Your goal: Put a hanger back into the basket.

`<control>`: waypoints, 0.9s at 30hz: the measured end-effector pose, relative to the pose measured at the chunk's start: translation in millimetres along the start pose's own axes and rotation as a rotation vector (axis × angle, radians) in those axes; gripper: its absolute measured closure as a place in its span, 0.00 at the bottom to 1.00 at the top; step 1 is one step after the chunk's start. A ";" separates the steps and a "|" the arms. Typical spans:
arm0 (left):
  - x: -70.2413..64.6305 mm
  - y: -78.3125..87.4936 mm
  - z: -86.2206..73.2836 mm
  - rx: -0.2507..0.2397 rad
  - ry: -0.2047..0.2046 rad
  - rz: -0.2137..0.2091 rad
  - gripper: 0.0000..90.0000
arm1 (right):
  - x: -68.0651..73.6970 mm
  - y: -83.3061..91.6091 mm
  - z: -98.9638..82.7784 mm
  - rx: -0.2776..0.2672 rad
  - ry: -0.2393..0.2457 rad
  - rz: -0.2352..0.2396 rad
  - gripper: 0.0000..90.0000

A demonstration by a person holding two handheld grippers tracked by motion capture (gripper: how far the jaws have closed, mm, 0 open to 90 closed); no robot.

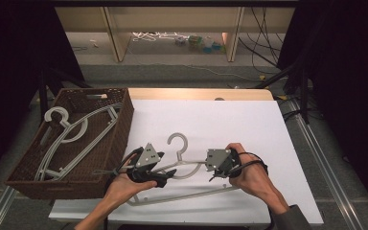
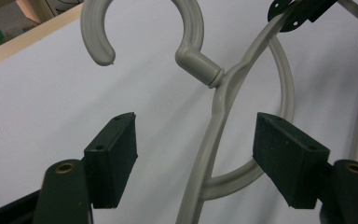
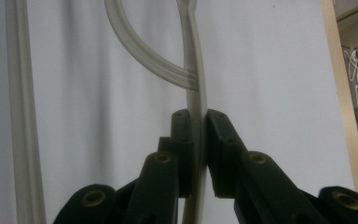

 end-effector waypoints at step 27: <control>-14.6 -5.6 5.9 0.088 -0.172 -0.123 0.88 | 2.1 6.2 3.1 -0.026 0.046 -0.006 0.91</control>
Point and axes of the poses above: each handheld gripper's, and its own axes: y roughly backward along the jaws, z roughly out of its top, x roughly to its left, the point moved 6 cm from there along -y, roughly forward along the jaws, and after that the axes turned 10 degrees about z, right-handed, at the moved point
